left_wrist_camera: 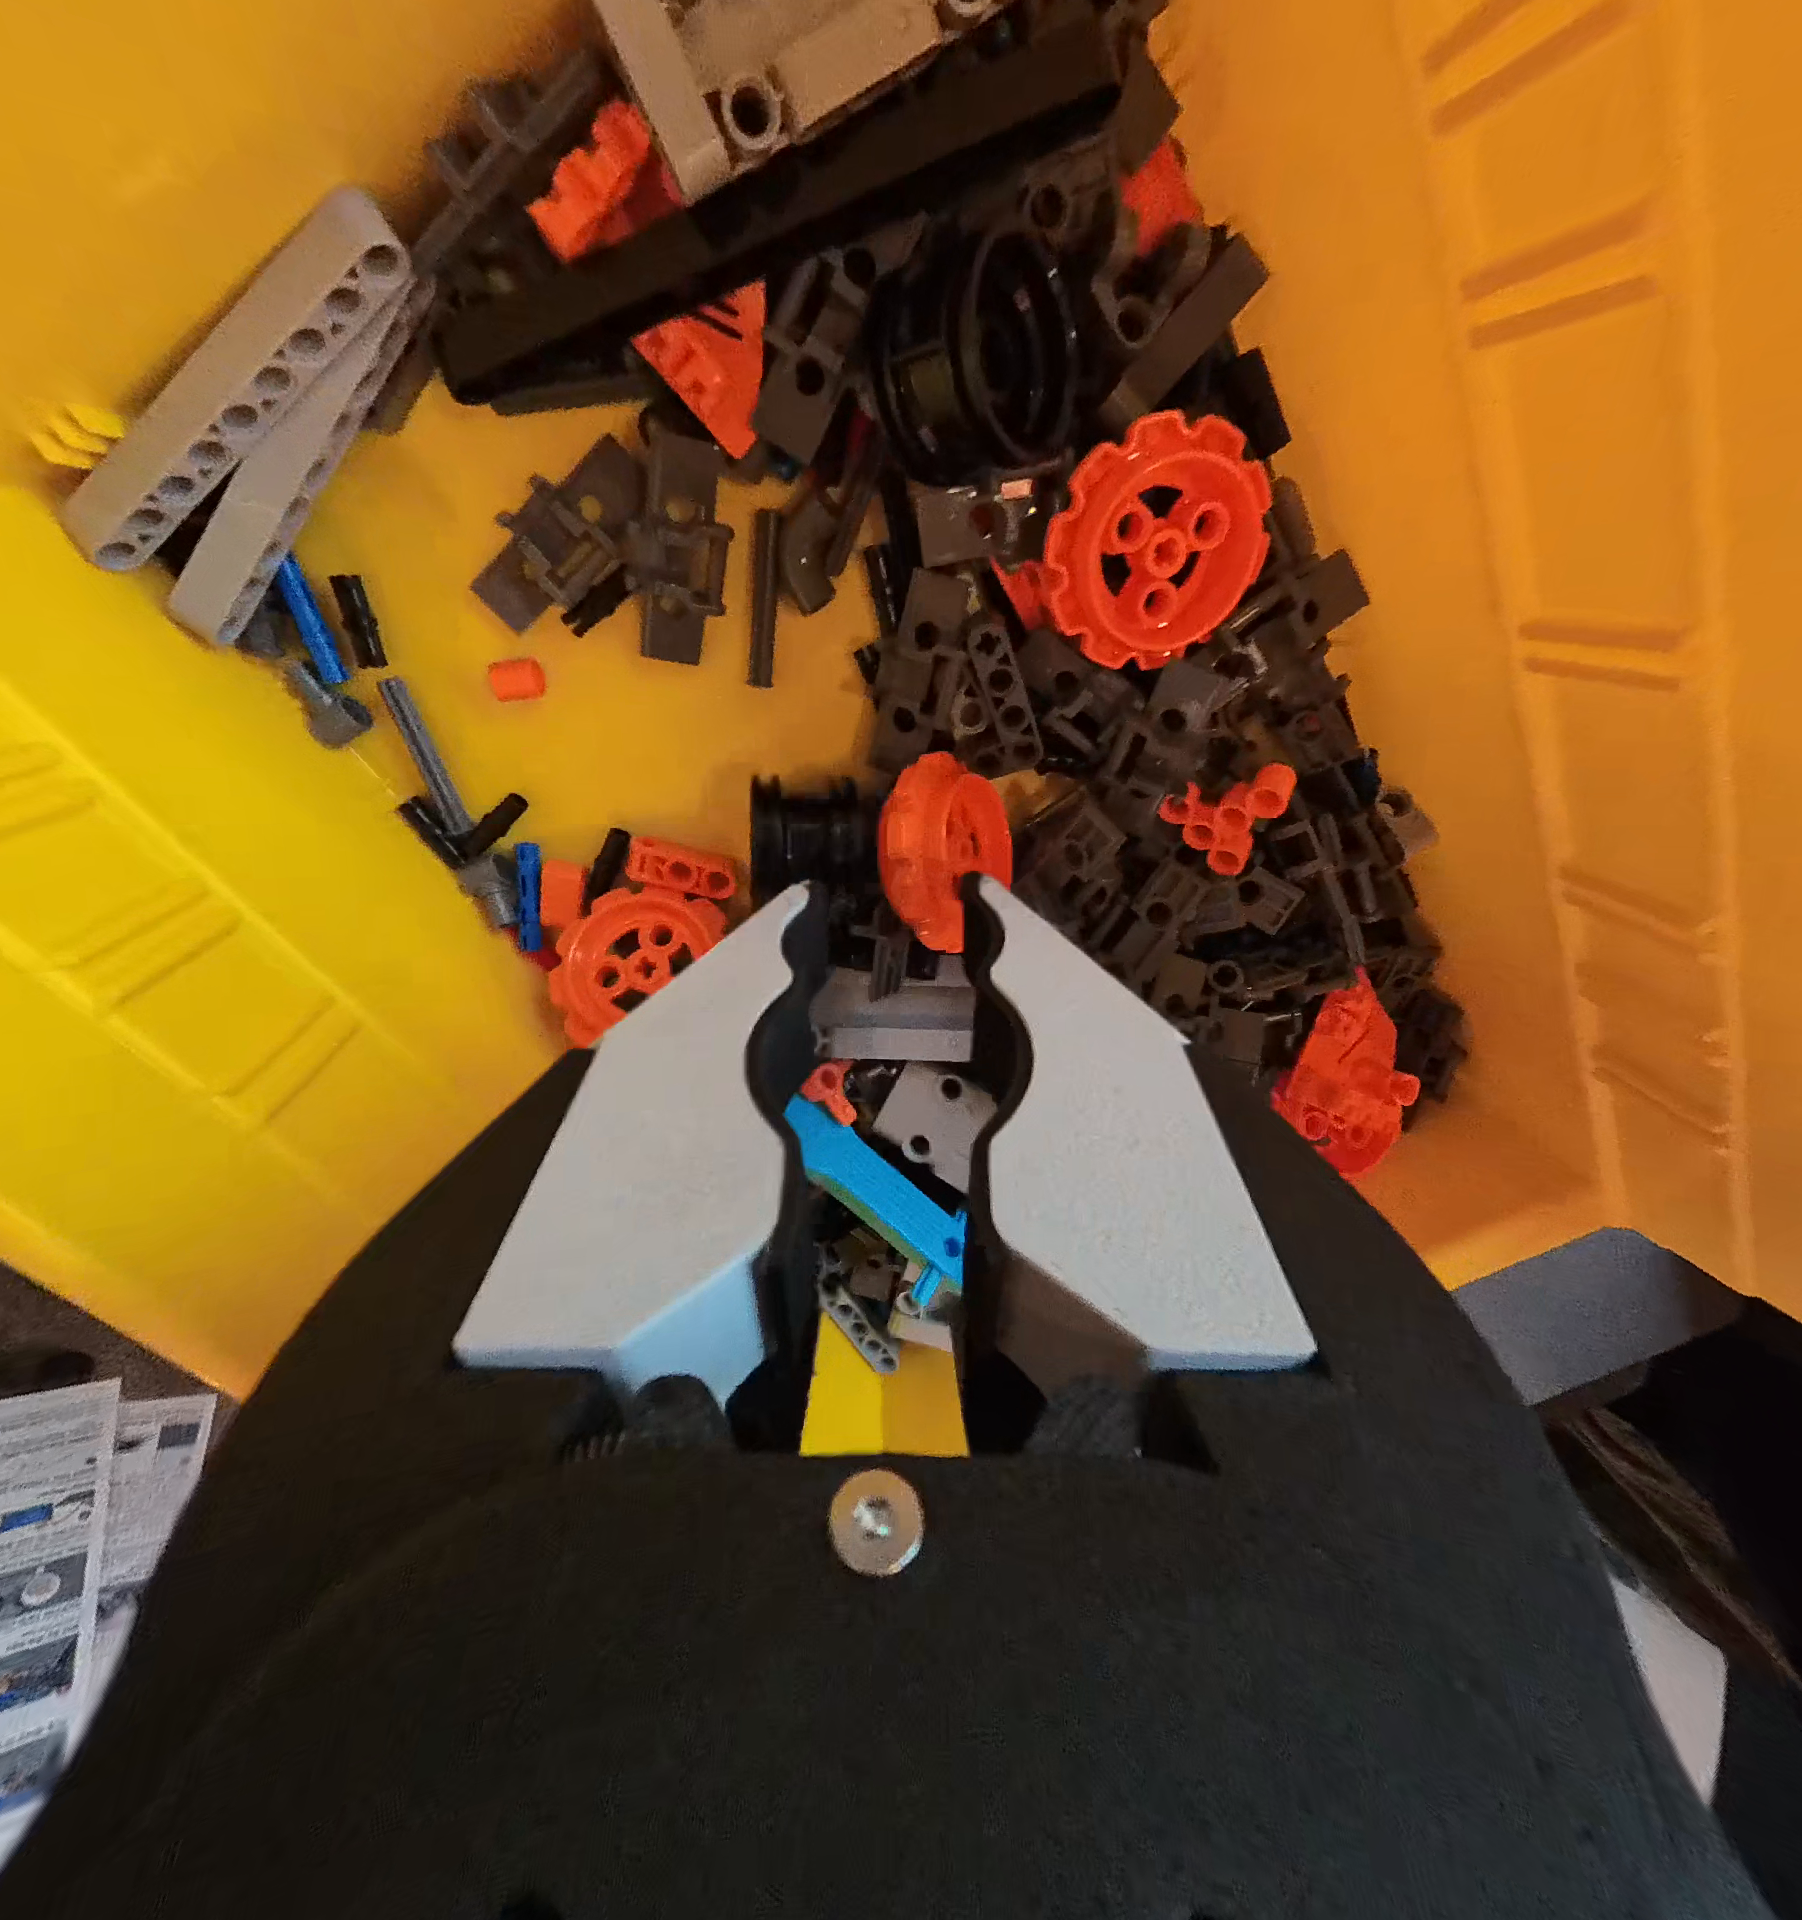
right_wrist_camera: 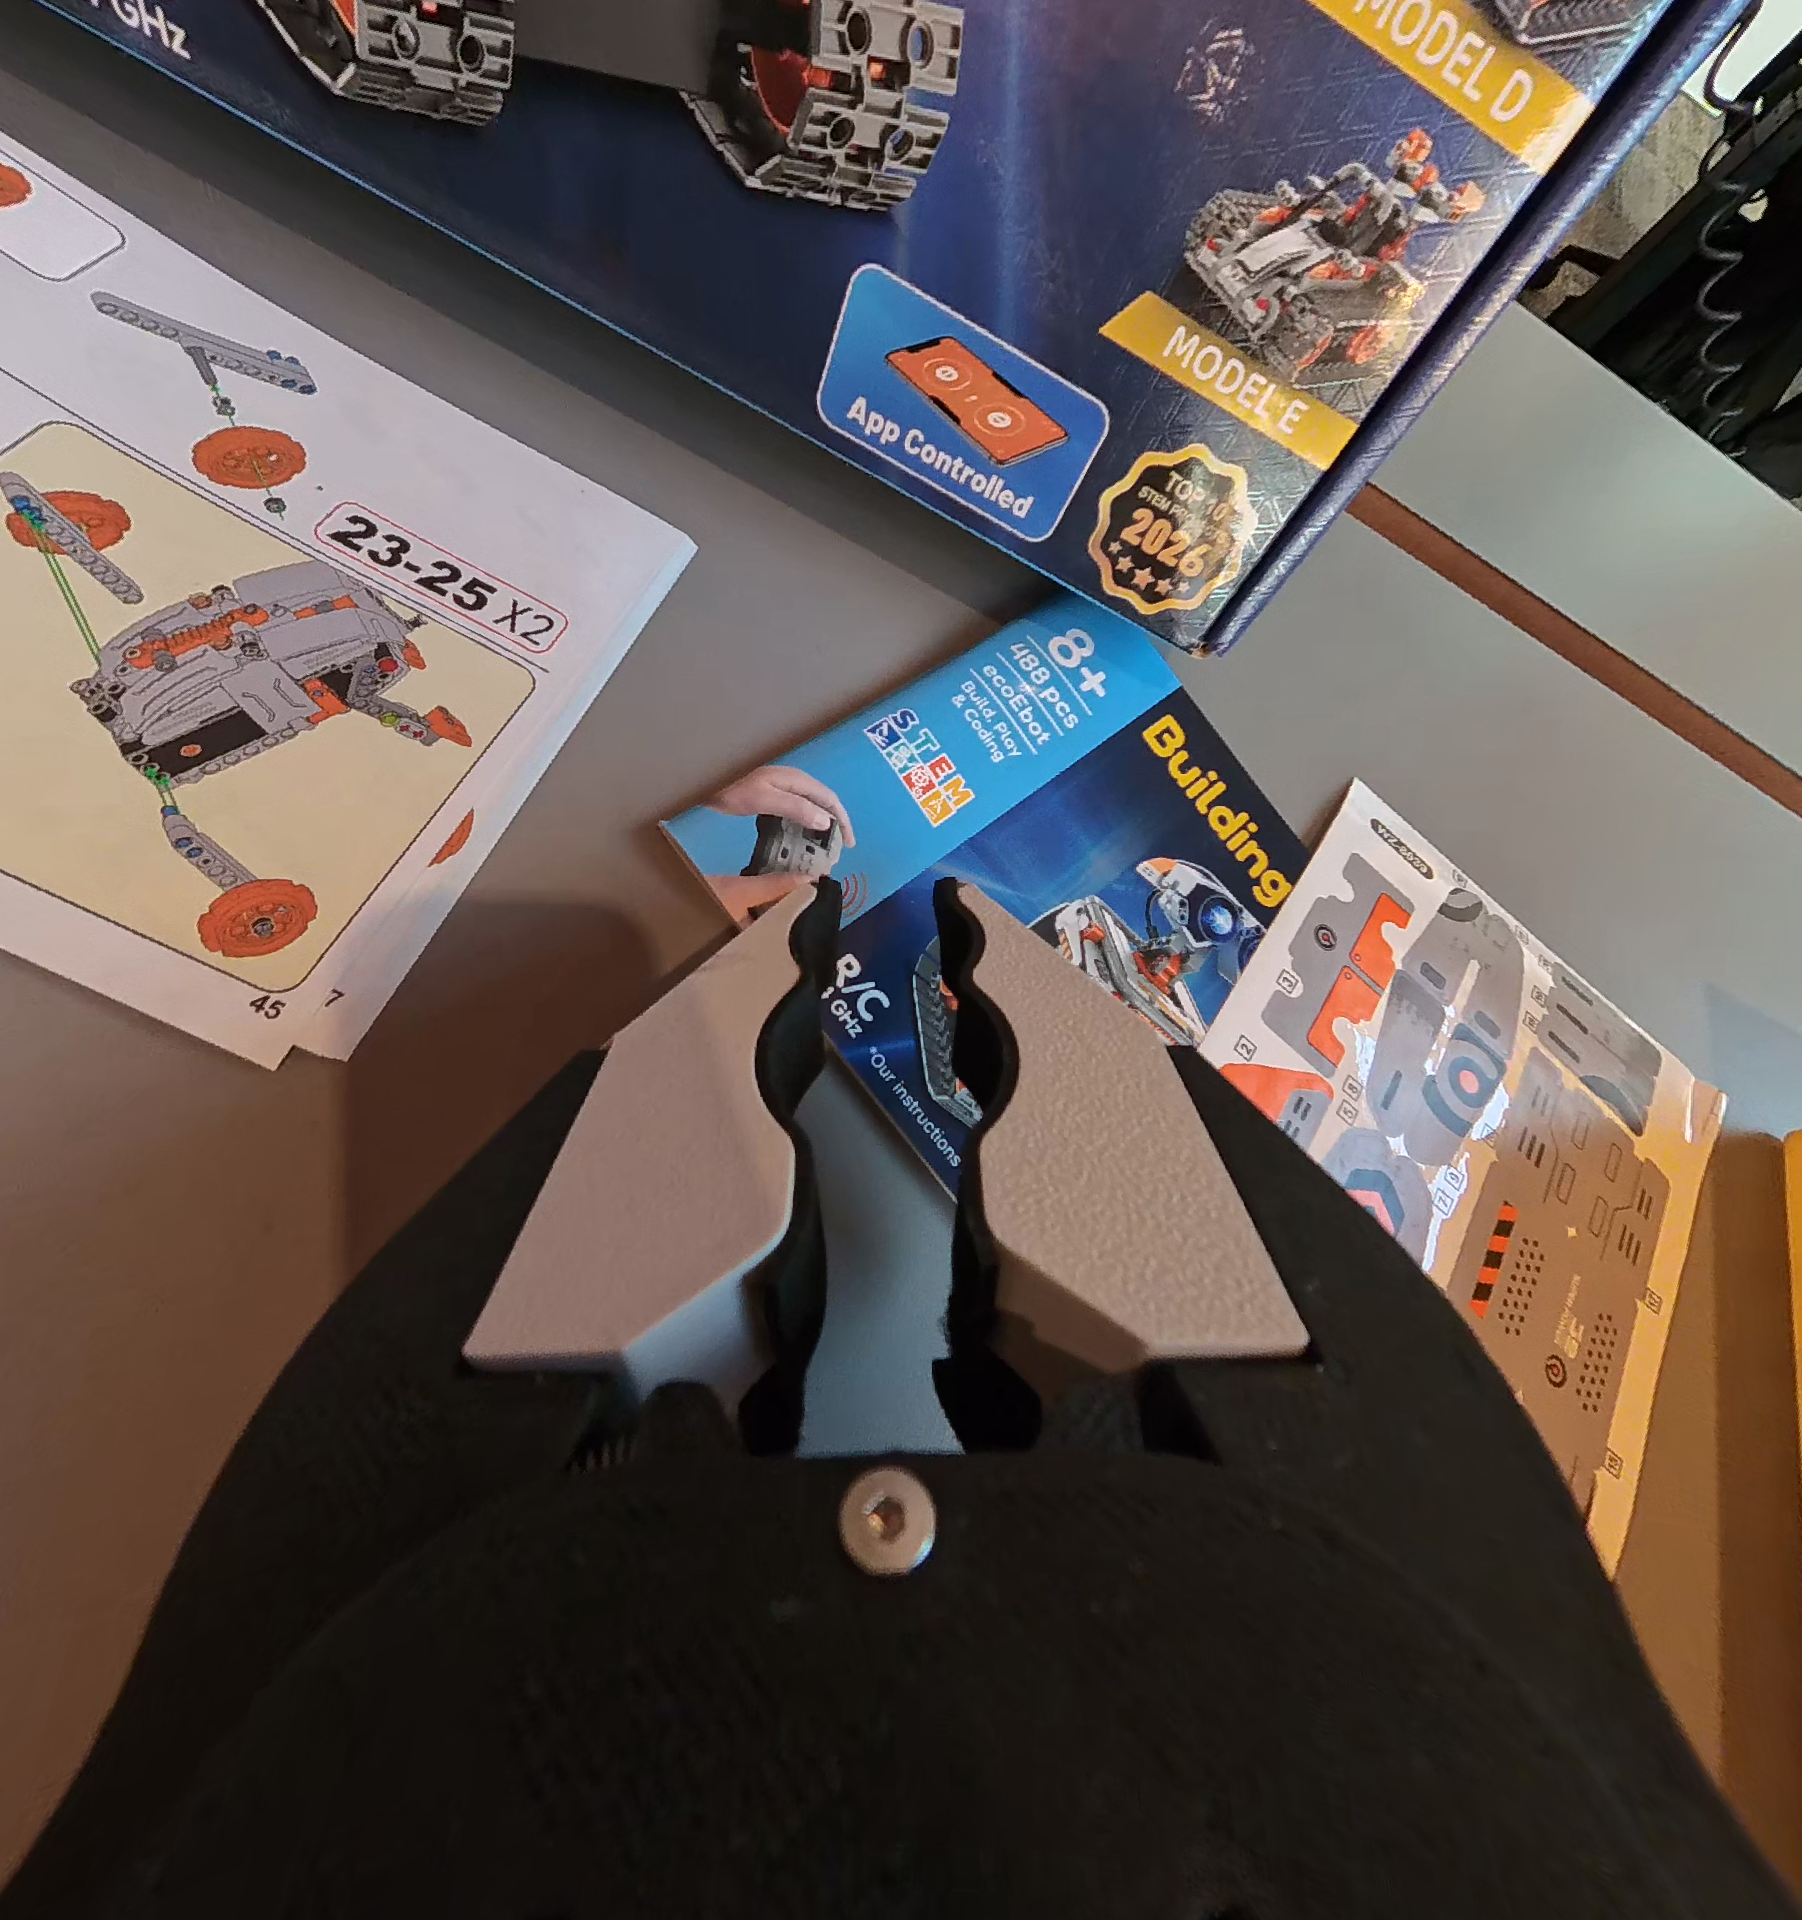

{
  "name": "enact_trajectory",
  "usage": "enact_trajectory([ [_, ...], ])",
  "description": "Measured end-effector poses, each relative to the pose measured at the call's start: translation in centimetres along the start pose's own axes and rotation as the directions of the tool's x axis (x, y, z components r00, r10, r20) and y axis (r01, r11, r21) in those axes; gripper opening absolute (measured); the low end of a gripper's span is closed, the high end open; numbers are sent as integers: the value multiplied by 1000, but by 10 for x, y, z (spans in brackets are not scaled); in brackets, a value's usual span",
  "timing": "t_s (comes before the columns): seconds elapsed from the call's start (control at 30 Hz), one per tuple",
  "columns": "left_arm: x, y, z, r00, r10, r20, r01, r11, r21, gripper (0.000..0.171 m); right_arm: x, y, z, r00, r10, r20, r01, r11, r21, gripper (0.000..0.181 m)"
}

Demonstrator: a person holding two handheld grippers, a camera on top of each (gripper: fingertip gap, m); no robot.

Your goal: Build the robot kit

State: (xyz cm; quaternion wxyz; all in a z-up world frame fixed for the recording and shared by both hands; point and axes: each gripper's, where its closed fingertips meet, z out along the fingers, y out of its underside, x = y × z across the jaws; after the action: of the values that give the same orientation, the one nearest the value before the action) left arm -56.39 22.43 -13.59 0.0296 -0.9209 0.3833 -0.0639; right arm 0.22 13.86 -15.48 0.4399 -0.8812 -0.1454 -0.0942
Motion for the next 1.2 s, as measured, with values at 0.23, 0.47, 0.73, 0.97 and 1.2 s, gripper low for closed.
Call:
enact_trajectory([
  [0.23, -1, 9, 3, 998, -60, -12, 59, 997, -47, 30, 0, 0, 0, 1000, 2, 5, -2, 1000, 3, 18],
  [0.47, 2, 10, 14, 997, -66, -33, 63, 993, -96, 27, 0, 0, 0, 1000, 5, 6, -5, 1000, 4, 18],
  [0.73, 1, 9, 7, 996, -82, -41, 79, 995, -63, 20, 0, 0, 0, 1000, 12, 11, -12, 1000, 7, 17],
  [0.97, -13, 18, 2, 983, -182, 6, 182, 981, -73, 24, 0, 0, 0, 1000, 15, 13, -15, 1000, 9, 17],
  [1.2, -11, -19, -7, 987, -155, -49, 159, 982, 104, 47, 0, 0, 0, 1000, 15, 14, -16, 1000, 10, 17],
])
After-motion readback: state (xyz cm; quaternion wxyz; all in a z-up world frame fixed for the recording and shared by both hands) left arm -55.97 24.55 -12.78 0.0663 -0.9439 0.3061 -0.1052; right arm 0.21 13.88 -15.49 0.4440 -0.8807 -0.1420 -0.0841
